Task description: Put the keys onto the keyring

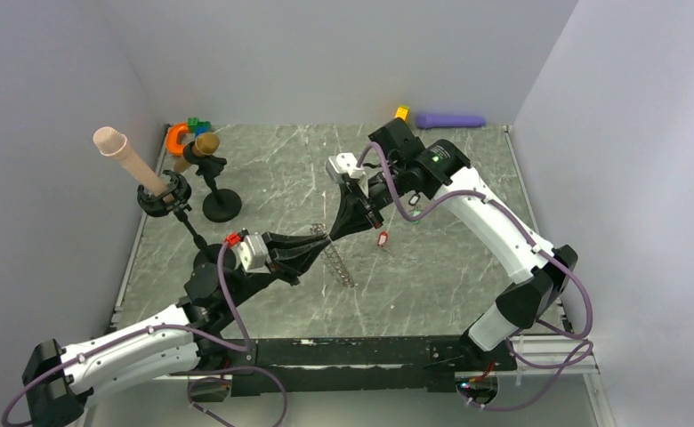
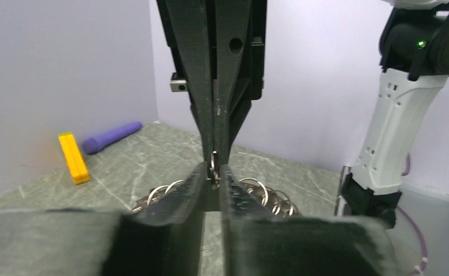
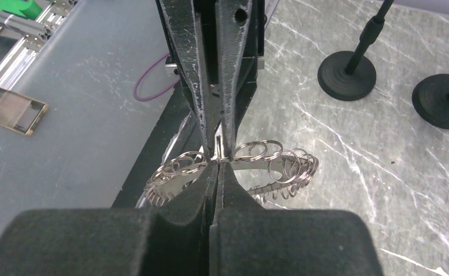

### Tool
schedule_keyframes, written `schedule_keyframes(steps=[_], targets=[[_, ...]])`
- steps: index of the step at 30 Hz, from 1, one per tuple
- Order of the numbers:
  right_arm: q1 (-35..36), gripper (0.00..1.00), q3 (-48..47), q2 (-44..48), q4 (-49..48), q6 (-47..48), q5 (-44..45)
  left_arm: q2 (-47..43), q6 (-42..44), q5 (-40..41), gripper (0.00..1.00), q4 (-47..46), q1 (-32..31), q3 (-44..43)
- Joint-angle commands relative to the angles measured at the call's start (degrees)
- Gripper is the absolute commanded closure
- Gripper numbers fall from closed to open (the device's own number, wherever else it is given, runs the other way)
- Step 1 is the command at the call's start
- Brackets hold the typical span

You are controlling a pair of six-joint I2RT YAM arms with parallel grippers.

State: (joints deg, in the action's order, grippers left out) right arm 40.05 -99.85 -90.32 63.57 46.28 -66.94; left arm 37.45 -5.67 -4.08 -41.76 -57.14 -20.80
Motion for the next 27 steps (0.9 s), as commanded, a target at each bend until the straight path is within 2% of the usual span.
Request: schedule_keyframes(steps=[1,3,5,9,12,19,27], targets=[[0.5,1.00,-5.1,-0.9,6.5,4.5,1.8,-2.3,-1.7,2.2,0.68,0.6,-0.2,-1.0],[0.8,1.00,-6.2,-1.1,9.9,7.9,5.0,-4.8,-1.3,2.1,0.57,7.1,-0.2,-2.2],[1.5,1.00,-6.4,-0.7,11.2,9.6,8.9,-7.6,-0.5,2.2,0.53,15.5,-0.2,-4.1],[3.9,1.00,-6.5,0.8,12.7,12.8,17.6,-10.6,1.9,1.8,0.50,32.1,-0.2,-10.2],[6.0,1.00,-6.7,0.9,12.9,13.3,23.2,-8.9,3.0,0.6,0.51,39.2,-0.2,-14.3],[7.1,1.00,-9.0,-0.6,12.9,11.2,25.5,1.4,5.0,-4.9,0.53,43.1,-0.2,-20.8],[7.1,1.00,-8.4,-0.2,12.2,10.2,24.5,3.2,7.3,-4.0,0.55,39.8,-0.2,-19.9]])
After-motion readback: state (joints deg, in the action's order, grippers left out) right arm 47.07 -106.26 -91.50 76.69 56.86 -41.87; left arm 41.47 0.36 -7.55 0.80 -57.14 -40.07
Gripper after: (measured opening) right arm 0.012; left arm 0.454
